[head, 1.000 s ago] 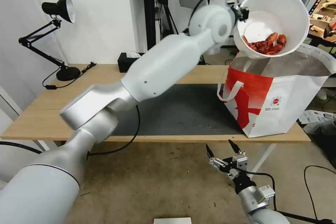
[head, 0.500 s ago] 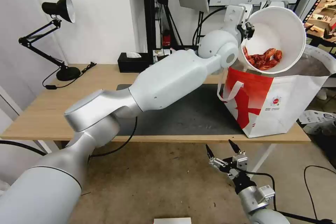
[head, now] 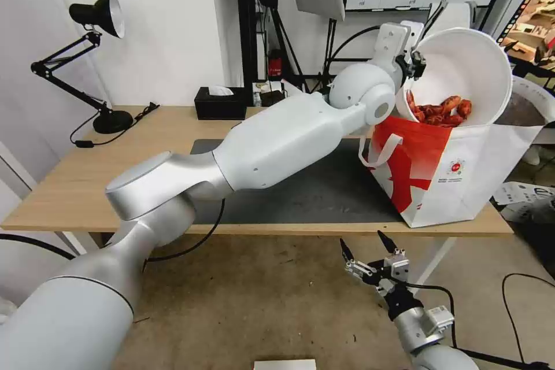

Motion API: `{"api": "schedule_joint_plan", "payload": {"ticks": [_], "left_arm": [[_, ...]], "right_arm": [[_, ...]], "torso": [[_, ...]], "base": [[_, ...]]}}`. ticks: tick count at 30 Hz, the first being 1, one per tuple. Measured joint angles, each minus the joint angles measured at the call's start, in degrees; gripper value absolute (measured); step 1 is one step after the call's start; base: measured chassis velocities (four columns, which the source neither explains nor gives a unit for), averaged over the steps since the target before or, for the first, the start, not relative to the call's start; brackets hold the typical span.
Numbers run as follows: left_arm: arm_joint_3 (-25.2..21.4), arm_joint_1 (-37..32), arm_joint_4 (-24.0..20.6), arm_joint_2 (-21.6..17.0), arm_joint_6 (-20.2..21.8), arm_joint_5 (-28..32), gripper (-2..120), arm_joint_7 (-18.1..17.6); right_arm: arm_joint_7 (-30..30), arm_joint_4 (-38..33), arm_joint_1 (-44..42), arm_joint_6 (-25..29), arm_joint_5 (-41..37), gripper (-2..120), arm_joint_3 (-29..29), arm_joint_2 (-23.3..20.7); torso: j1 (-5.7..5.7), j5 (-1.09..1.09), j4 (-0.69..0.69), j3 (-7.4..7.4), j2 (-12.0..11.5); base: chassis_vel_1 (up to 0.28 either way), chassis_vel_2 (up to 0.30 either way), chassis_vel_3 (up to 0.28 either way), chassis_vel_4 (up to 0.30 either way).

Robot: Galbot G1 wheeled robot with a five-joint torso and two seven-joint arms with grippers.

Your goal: Pick up the trash from the table and place it into the takeout bag.

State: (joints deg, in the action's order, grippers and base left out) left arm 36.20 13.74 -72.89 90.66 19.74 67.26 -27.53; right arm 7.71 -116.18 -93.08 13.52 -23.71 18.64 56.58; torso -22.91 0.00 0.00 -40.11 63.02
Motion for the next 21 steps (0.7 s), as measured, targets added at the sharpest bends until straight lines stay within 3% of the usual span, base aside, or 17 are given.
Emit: {"api": "schedule_joint_plan", "payload": {"ticks": [21], "left_arm": [[1.84,-2.62,-1.54,0.25,1.4,3.43,0,1.01]], "right_arm": [[0.0,0.0,0.0,0.0,0.0,100,0.0,0.0]], "torso": [[0.0,0.0,0.0,0.0,0.0]], "base": [[0.0,0.0,0.0,0.0]]}}
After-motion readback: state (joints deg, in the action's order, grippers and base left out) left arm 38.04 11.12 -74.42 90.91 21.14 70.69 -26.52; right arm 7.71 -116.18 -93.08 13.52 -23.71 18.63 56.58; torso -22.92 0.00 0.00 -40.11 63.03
